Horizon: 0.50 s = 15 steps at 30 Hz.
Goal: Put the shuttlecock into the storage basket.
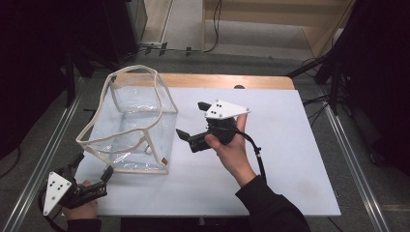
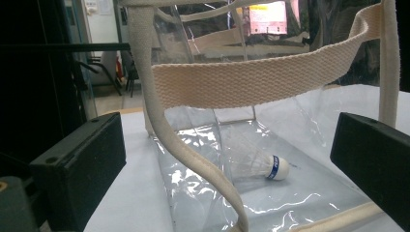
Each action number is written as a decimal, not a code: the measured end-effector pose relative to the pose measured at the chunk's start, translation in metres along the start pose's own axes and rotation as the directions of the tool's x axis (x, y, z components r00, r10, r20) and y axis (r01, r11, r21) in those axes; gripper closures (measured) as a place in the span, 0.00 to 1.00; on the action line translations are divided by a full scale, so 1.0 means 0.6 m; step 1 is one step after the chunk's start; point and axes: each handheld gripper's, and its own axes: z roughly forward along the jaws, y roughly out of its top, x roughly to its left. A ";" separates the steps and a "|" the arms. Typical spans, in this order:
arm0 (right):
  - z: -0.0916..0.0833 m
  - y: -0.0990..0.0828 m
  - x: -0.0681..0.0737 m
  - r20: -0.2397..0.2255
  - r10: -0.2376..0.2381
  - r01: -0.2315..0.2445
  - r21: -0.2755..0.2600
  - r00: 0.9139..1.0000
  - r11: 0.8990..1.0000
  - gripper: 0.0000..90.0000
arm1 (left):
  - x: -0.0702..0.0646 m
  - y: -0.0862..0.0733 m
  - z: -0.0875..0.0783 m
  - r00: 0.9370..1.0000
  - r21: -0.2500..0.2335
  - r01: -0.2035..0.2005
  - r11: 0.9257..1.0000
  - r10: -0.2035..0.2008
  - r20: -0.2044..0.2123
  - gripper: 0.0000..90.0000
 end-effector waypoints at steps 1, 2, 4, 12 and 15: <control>-0.002 -0.003 -0.001 0.003 0.000 0.000 -0.001 1.000 1.000 0.00 | 0.000 0.000 0.000 1.000 0.000 0.000 1.000 0.000 -0.001 0.00; -0.003 -0.007 -0.002 0.007 0.006 -0.006 -0.004 1.000 1.000 0.00 | 0.000 0.000 0.000 1.000 0.000 0.000 1.000 0.000 0.000 0.00; -0.007 -0.015 -0.004 0.011 0.011 -0.011 -0.013 1.000 1.000 0.00 | 0.000 0.000 0.000 1.000 0.001 -0.001 1.000 0.001 0.000 0.00; -0.019 -0.044 -0.008 0.040 0.018 -0.017 -0.036 0.999 0.999 0.00 | -0.001 0.000 0.000 1.000 0.005 -0.006 1.000 0.006 0.000 0.00; -0.025 -0.057 -0.011 0.055 0.026 -0.023 -0.045 0.998 0.999 0.00 | -0.001 0.000 0.000 1.000 0.005 -0.006 1.000 0.006 0.000 0.00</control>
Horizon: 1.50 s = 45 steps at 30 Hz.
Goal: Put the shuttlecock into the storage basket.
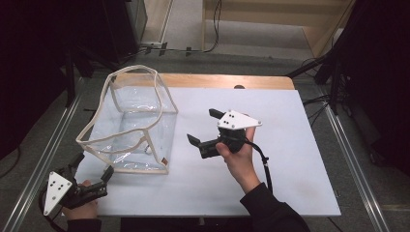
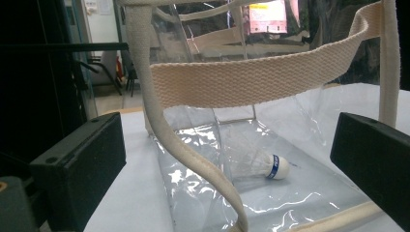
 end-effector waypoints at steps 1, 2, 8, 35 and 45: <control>-0.002 -0.003 -0.001 0.002 0.000 0.000 -0.001 1.000 1.000 0.00 | 0.000 0.000 0.000 1.000 0.001 0.000 1.000 0.000 0.000 0.00; -0.004 -0.007 -0.002 0.004 0.003 -0.003 -0.005 1.000 1.000 0.00 | 0.000 0.000 0.000 1.000 0.001 -0.001 1.000 0.001 0.000 0.00; -0.020 -0.029 -0.012 0.029 0.023 -0.023 -0.018 0.999 1.000 0.00 | 0.000 0.000 0.000 1.000 0.001 -0.001 1.000 0.001 0.000 0.00; -0.099 -0.112 -0.062 0.156 0.085 -0.080 -0.042 0.984 0.996 0.00 | -0.002 0.000 0.000 1.000 0.005 -0.003 1.000 0.003 0.001 0.00; -0.131 -0.137 -0.081 0.195 0.092 -0.084 -0.046 0.976 0.995 0.00 | -0.003 0.000 0.001 1.000 0.010 -0.011 1.000 0.011 0.000 0.00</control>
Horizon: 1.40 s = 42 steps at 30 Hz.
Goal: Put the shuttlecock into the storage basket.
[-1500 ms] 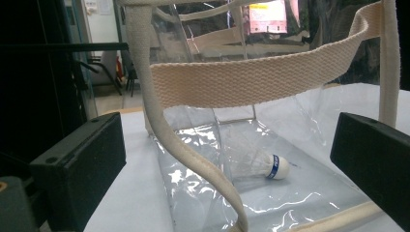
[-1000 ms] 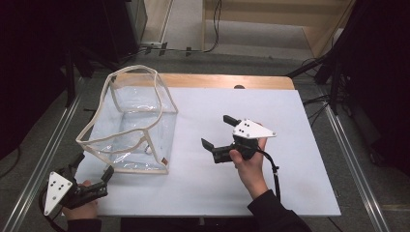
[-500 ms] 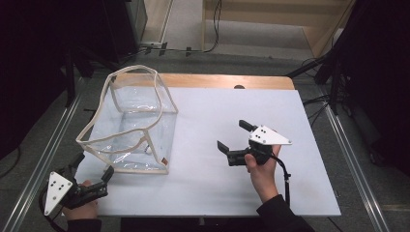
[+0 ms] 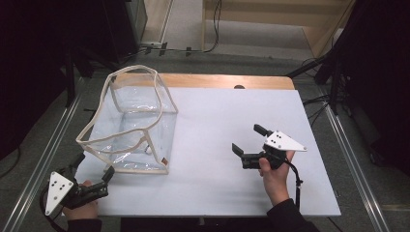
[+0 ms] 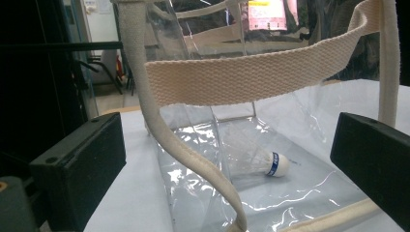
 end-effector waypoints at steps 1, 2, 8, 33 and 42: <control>-0.003 -0.002 -0.002 0.003 0.007 -0.007 0.001 1.000 1.000 0.00 | 0.000 0.000 0.000 1.000 0.000 0.001 1.000 -0.001 0.000 0.00; -0.006 -0.004 -0.005 0.010 0.003 -0.003 -0.002 1.000 1.000 0.00 | 0.000 0.000 0.000 1.000 0.001 0.001 1.000 -0.001 0.000 0.00; -0.022 -0.017 -0.018 0.036 0.012 -0.013 0.007 0.999 1.000 0.00 | 0.001 0.000 0.000 1.000 0.000 0.002 1.000 -0.002 -0.001 0.00; -0.086 -0.069 -0.062 0.119 0.039 -0.043 0.032 0.992 0.999 0.00 | -0.002 0.000 0.001 1.000 0.007 -0.008 1.000 0.008 0.000 0.00; -0.109 -0.079 -0.077 0.150 0.048 -0.054 0.034 0.987 0.998 0.00 | -0.002 0.000 0.001 1.000 0.009 -0.009 1.000 0.009 -0.003 0.00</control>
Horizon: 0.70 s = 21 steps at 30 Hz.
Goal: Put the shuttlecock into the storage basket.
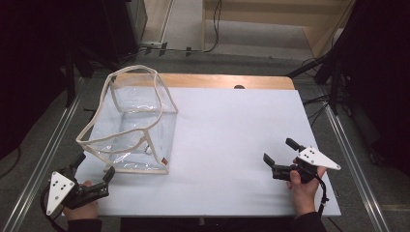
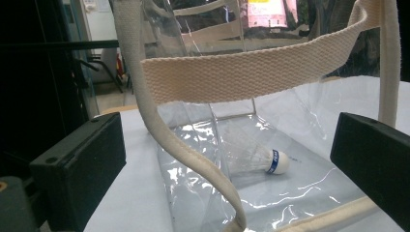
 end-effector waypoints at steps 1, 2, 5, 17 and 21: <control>-0.002 -0.002 -0.003 0.008 0.002 -0.002 0.002 1.000 1.000 0.00 | 0.000 0.000 0.000 1.000 0.000 -0.001 1.000 0.001 0.001 0.00; -0.004 -0.004 -0.004 0.009 0.000 0.000 0.004 1.000 1.000 0.00 | 0.000 0.000 0.000 1.000 0.001 -0.001 1.000 0.001 0.002 0.00; -0.010 -0.010 -0.011 0.023 0.001 -0.001 0.007 1.000 1.000 0.00 | 0.000 0.000 0.000 1.000 0.000 0.000 1.000 0.000 0.001 0.00; -0.039 -0.028 -0.038 0.056 0.023 -0.023 -0.001 0.998 1.000 0.00 | 0.000 0.000 0.000 1.000 0.003 -0.003 1.000 0.003 0.003 0.00; -0.051 -0.035 -0.047 0.059 0.034 -0.034 -0.011 0.998 0.999 0.00 | -0.001 0.000 0.001 1.000 0.004 -0.007 1.000 0.006 0.004 0.00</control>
